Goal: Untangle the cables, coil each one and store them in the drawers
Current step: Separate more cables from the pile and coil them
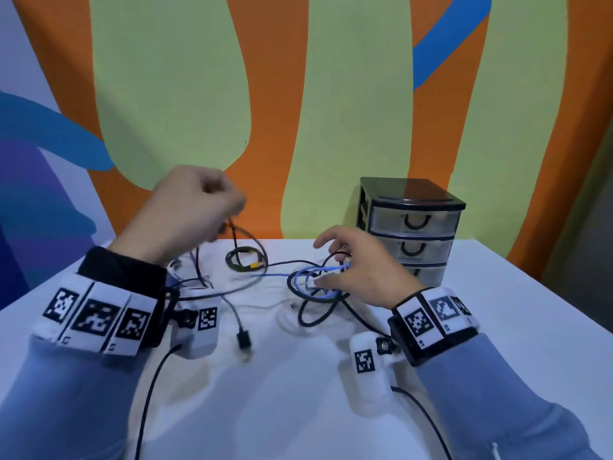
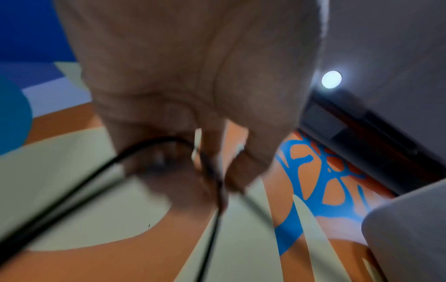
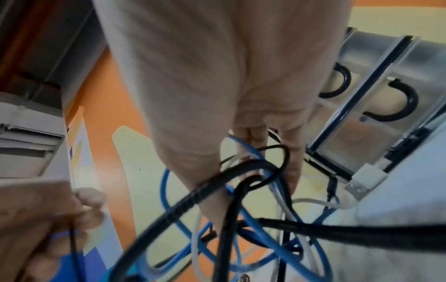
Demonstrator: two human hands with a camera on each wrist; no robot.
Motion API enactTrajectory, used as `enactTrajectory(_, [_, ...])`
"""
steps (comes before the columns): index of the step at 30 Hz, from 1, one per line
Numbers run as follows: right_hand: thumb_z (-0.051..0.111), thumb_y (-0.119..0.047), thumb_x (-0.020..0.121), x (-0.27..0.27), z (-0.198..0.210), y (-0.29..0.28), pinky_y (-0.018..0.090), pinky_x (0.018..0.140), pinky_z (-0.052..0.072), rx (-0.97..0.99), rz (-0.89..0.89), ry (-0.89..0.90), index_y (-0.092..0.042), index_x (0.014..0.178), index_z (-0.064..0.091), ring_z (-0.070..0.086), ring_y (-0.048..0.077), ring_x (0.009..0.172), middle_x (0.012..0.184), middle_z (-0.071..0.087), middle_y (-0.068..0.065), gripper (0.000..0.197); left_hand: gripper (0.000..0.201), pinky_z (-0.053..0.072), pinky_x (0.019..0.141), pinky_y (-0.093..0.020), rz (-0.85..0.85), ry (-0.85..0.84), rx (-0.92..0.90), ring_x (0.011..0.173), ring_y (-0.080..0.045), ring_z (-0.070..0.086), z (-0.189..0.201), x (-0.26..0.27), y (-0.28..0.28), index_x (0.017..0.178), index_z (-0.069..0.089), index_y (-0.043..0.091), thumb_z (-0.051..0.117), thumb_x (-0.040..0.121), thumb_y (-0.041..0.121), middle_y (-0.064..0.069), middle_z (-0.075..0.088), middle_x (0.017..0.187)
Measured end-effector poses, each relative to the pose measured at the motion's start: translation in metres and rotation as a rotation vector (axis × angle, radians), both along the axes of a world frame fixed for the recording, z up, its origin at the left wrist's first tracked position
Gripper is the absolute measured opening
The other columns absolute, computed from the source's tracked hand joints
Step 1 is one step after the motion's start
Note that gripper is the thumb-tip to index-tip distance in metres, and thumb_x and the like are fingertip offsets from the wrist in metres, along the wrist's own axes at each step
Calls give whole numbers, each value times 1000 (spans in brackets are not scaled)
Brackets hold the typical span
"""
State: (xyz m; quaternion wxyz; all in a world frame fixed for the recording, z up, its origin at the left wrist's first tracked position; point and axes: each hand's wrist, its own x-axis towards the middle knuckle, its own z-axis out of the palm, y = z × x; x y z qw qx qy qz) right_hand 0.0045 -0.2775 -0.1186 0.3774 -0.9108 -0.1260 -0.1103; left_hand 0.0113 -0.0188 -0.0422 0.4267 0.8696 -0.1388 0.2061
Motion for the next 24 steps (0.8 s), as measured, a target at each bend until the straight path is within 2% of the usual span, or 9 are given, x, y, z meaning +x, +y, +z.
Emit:
enactTrajectory(3, [96, -16, 69, 1, -1, -1, 17, 84, 45, 10, 30, -55, -38, 123, 60, 55, 9, 116, 123, 50, -2, 68, 29, 53, 88, -34, -102, 133, 388, 103, -13, 69, -13, 1, -17, 114, 73, 35, 67, 92, 17, 6, 72, 112])
enactTrajectory(5, [97, -12, 68, 1, 1, 1, 7, 81, 47, 74, 66, -103, -38, 127, 59, 52, 9, 122, 128, 48, 0, 75, 38, 52, 101, -35, -188, 179, 430, 113, -10, 66, -22, 2, -32, 129, 70, 36, 67, 94, 21, 7, 70, 123])
enactTrajectory(8, [94, -8, 70, -2, 4, 4, 8, 87, 48, 203, 138, -159, -38, 128, 60, 52, 4, 126, 132, 49, 0, 74, 33, 53, 102, -36, -293, 258, 486, 106, -13, 69, -38, 7, -47, 131, 71, 27, 69, 98, 26, 8, 75, 114])
enactTrajectory(10, [93, -4, 71, -2, 5, 5, 14, 92, 51, 272, 183, -195, -34, 126, 62, 54, 5, 127, 131, 50, 1, 70, 17, 56, 88, -36, -338, 229, 520, 90, -12, 69, -45, 10, -48, 115, 77, 24, 72, 98, 27, 9, 76, 94])
enactTrajectory(12, [89, 2, 72, -2, 6, 6, 18, 92, 52, 306, 193, -215, -31, 122, 64, 56, 7, 125, 130, 52, 2, 65, 9, 46, 65, -30, -319, 153, 480, 65, -9, 56, -44, 13, -44, 98, 77, 24, 74, 99, 32, 10, 65, 72])
enactTrajectory(14, [87, 3, 73, 0, 5, 3, 21, 88, 54, 260, 189, -178, -32, 116, 66, 57, 7, 120, 126, 58, 0, 60, 14, 33, 55, -22, -305, 74, 399, 56, -6, 47, -39, 14, -42, 87, 75, 26, 76, 97, 35, 13, 58, 60])
enactTrajectory(17, [85, -3, 74, 2, 1, -1, 32, 86, 56, 73, 196, -28, -35, 108, 68, 62, 8, 105, 110, 65, -9, 49, 13, 35, 57, -20, -242, -117, 337, 63, 0, 56, -37, 12, -42, 84, 78, 32, 76, 96, 36, 23, 65, 63])
enactTrajectory(20, [81, -4, 74, 1, 2, -3, 40, 84, 52, -21, 148, 56, -39, 105, 63, 62, 26, 98, 106, 62, -4, 50, 12, 48, 67, -36, -105, -343, 118, 73, -10, 62, -35, 13, -41, 90, 82, 29, 76, 96, 37, 12, 73, 77])
enactTrajectory(24, [75, 3, 75, -3, 7, -1, 43, 67, 55, 87, 105, -48, -37, 112, 57, 60, 31, 79, 103, 64, -2, 56, 17, 51, 65, -35, 55, -422, -271, 60, -18, 49, -30, 18, -38, 88, 79, 22, 72, 94, 37, 9, 54, 57])
